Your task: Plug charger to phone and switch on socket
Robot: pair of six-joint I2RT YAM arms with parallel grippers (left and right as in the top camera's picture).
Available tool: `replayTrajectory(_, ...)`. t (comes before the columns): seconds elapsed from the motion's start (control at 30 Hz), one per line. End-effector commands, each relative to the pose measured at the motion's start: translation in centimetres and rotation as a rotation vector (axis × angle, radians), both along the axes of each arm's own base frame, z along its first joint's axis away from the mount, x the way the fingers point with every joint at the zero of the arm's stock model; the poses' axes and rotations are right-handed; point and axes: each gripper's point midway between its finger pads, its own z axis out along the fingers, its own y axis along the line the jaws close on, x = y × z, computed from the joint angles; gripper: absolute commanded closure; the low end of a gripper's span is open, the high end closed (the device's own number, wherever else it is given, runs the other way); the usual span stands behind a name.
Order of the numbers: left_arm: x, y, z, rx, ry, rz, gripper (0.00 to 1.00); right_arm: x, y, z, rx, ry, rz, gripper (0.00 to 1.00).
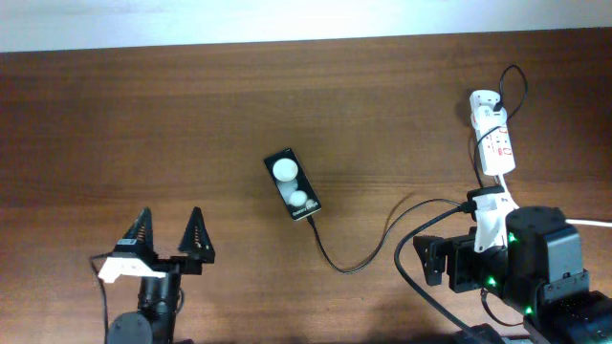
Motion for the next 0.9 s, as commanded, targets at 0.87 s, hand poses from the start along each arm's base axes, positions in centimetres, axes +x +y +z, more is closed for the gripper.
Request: replayTrajectory(0.87, 0.8, 1.0, -7.2, -0.118, 0.218, 0.076, 0.01, 0.0, 0.0, -0.1, -0.002, -0.001, 0.0, 0.01)
